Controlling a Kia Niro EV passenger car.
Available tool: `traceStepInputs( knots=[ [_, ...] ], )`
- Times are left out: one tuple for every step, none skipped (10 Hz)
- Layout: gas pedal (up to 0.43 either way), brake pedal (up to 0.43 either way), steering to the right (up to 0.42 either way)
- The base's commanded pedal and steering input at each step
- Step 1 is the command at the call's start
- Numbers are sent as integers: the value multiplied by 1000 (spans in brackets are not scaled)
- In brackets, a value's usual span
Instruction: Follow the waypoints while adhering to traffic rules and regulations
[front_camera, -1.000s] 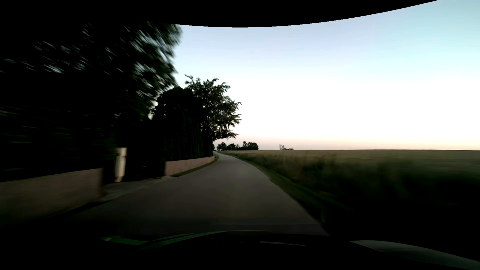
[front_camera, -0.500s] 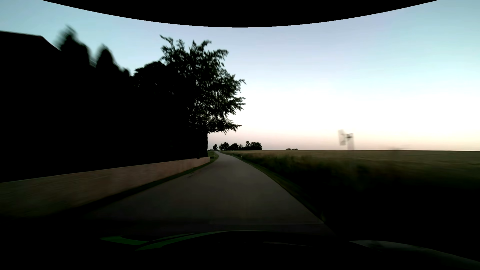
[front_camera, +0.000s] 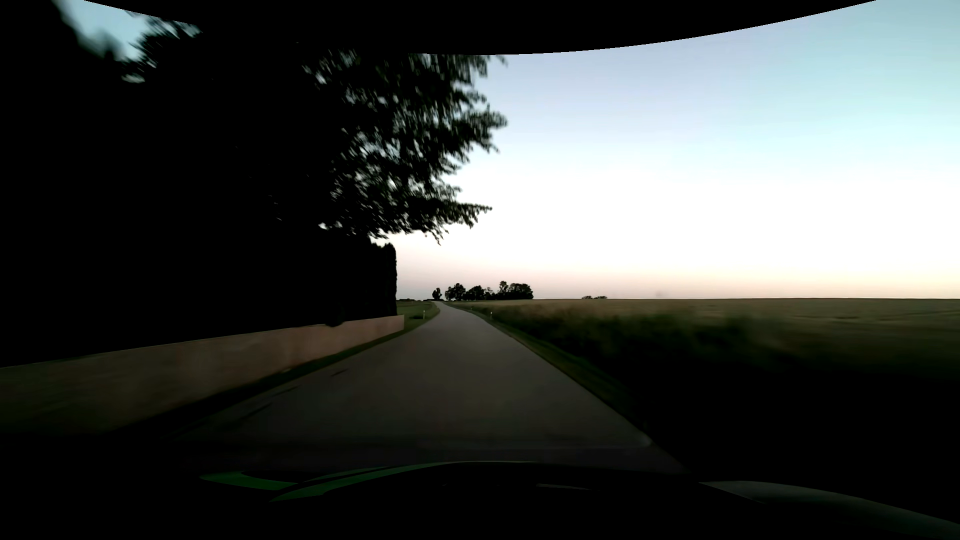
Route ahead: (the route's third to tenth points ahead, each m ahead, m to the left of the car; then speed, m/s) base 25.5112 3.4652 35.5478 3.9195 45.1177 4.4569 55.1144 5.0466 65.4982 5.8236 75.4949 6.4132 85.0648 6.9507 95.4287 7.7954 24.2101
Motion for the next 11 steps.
traceStepInputs(
  knots=[
    [189,0,-10],
    [189,0,-9],
    [189,0,-10],
    [189,0,-9],
    [189,0,-10],
    [197,0,-10],
    [197,0,-9],
    [197,0,-9],
    [197,0,-9],
    [197,0,-8],
    [197,0,-7]
  ],
)
